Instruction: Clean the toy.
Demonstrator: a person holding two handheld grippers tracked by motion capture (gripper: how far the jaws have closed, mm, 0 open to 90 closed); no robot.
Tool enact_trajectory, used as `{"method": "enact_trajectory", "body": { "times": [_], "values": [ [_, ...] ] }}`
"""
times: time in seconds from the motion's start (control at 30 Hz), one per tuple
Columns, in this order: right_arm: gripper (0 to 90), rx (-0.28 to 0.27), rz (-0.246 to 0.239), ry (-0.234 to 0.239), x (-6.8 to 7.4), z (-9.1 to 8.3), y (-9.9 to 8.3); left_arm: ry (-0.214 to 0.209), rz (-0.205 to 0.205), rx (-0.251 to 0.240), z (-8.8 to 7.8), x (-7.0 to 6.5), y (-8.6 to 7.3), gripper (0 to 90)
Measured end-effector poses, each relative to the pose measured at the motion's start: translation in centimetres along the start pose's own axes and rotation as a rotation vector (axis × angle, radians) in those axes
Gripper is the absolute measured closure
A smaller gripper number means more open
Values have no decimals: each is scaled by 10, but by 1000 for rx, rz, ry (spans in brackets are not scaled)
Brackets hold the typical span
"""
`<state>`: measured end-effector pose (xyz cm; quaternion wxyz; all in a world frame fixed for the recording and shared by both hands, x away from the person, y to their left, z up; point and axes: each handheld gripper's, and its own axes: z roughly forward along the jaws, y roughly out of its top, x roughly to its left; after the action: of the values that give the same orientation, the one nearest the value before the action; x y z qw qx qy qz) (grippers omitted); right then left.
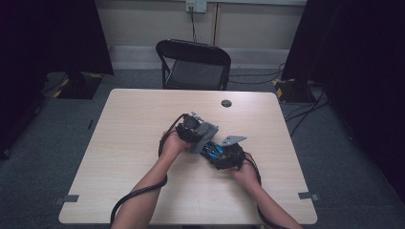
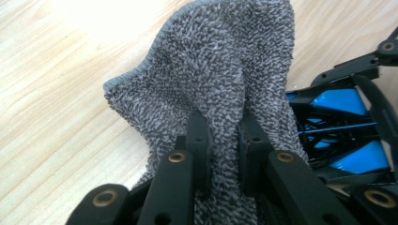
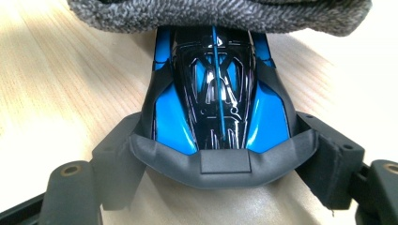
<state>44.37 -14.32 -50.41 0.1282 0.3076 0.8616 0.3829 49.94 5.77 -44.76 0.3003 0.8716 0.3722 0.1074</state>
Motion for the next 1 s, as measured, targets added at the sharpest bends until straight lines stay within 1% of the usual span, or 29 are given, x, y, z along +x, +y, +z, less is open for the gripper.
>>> {"method": "enact_trajectory", "body": {
  "times": [0.27, 0.63, 0.73, 0.87, 0.97, 1.0],
  "values": [
    [241, 0, 0, 0, 0, 0, 0, 6, -5, 7, 1, 4, 0, 781],
    [241, 0, 1, 0, 0, 0, 0, 12, -39, 11, 3, 14, -2, 780],
    [241, 0, 1, 0, 0, 0, 0, 10, -43, 18, 3, 16, -3, 780],
    [241, 0, 0, 0, 0, 0, 0, 19, -51, 14, 4, 18, -3, 780],
    [241, 0, 0, 0, 0, 0, 0, 22, -68, 12, 4, 20, -4, 779],
    [241, 0, 0, 0, 0, 0, 0, 23, -62, 14, 4, 21, -5, 779]
  ]
}}
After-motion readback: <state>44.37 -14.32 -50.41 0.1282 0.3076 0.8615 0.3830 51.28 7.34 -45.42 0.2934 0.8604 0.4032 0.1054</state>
